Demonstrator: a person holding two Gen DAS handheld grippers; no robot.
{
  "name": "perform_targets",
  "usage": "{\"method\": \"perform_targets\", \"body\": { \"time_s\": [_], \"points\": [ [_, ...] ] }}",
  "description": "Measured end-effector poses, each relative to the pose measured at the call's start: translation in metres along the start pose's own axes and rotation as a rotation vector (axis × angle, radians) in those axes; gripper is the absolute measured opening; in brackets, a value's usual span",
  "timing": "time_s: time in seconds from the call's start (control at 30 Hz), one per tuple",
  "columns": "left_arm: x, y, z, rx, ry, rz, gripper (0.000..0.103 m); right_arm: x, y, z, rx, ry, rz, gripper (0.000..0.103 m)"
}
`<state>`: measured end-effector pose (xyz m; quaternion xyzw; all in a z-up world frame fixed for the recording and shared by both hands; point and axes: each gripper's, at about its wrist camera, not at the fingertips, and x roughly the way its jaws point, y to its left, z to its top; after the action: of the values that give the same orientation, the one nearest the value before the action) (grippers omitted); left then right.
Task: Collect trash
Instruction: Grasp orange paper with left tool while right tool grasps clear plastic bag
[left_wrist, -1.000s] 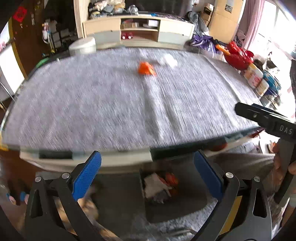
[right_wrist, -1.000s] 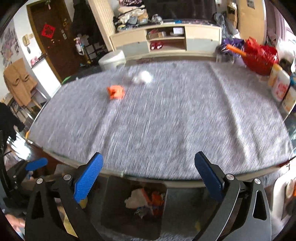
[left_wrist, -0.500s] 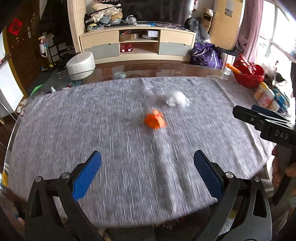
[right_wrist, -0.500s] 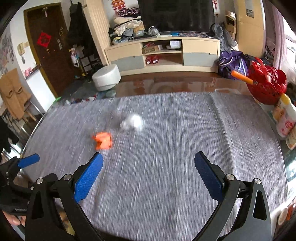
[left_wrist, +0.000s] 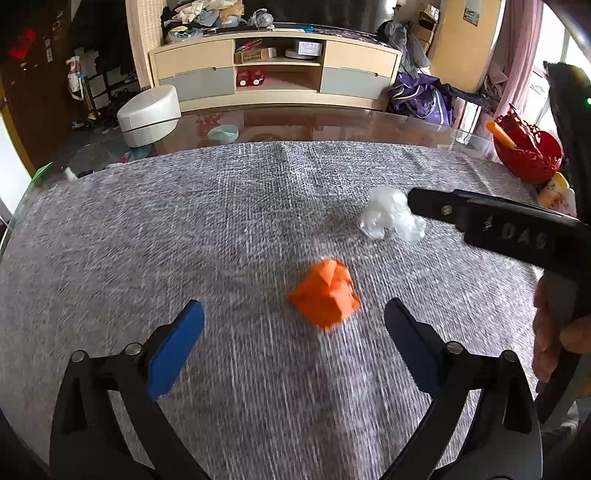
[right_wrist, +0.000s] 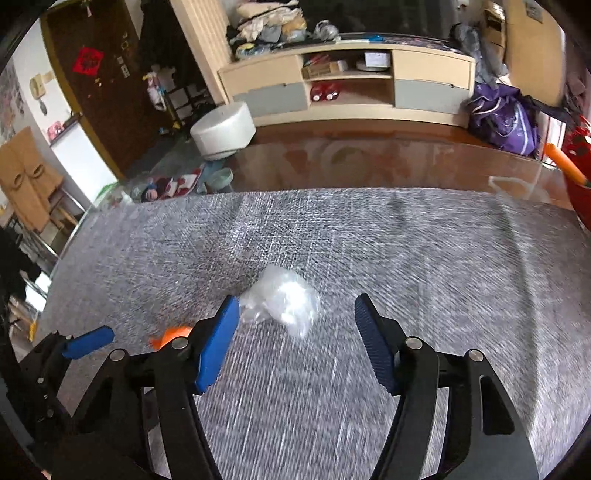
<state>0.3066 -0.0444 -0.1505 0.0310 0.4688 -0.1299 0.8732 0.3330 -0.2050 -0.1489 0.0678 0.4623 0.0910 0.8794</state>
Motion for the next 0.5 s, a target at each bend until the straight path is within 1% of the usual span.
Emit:
{"method": "perform_targets", "body": {
  "time_s": [0.07, 0.13, 0.17, 0.2, 0.23, 0.3, 0.33, 0.4, 0.43, 0.47, 0.5],
  "points": [
    [0.007, 0.0, 0.004, -0.003, 0.007, -0.01, 0.088, 0.01, 0.003, 0.001, -0.009, 0.015, 0.009, 0.066],
    [0.017, 0.001, 0.008, 0.0, 0.021, -0.019, 0.081, 0.021, 0.004, 0.002, -0.013, 0.029, 0.012, 0.066],
    [0.022, 0.001, 0.009, 0.003, 0.026, -0.021, 0.08, 0.025, 0.004, 0.002, -0.015, 0.036, 0.013, 0.066],
    [0.025, 0.0, 0.01, 0.004, 0.031, -0.023, 0.077, 0.029, 0.004, 0.001, -0.016, 0.042, 0.014, 0.063],
    [0.028, 0.0, 0.01, 0.004, 0.034, -0.026, 0.075, 0.033, 0.004, 0.0, -0.02, 0.052, 0.017, 0.053],
    [0.034, 0.0, 0.009, 0.007, 0.037, -0.036, 0.071, 0.036, 0.005, -0.002, -0.038, 0.049, 0.009, 0.044],
    [0.034, 0.0, 0.009, 0.017, 0.026, -0.03, 0.069, 0.035, 0.006, -0.003, -0.053, 0.04, 0.002, 0.037],
    [0.035, -0.003, 0.009, 0.043, 0.016, -0.017, 0.064, 0.034, 0.007, -0.004, -0.063, 0.04, 0.01, 0.034],
    [0.035, -0.003, 0.009, 0.047, 0.013, -0.019, 0.057, 0.033, 0.006, -0.004, -0.063, 0.038, 0.009, 0.031],
    [0.034, -0.002, 0.009, 0.048, 0.009, -0.021, 0.053, 0.031, 0.006, -0.004, -0.063, 0.035, 0.006, 0.03],
    [0.033, -0.002, 0.008, 0.048, 0.008, -0.021, 0.044, 0.028, 0.007, -0.005, -0.063, 0.03, -0.002, 0.029]
  ]
}}
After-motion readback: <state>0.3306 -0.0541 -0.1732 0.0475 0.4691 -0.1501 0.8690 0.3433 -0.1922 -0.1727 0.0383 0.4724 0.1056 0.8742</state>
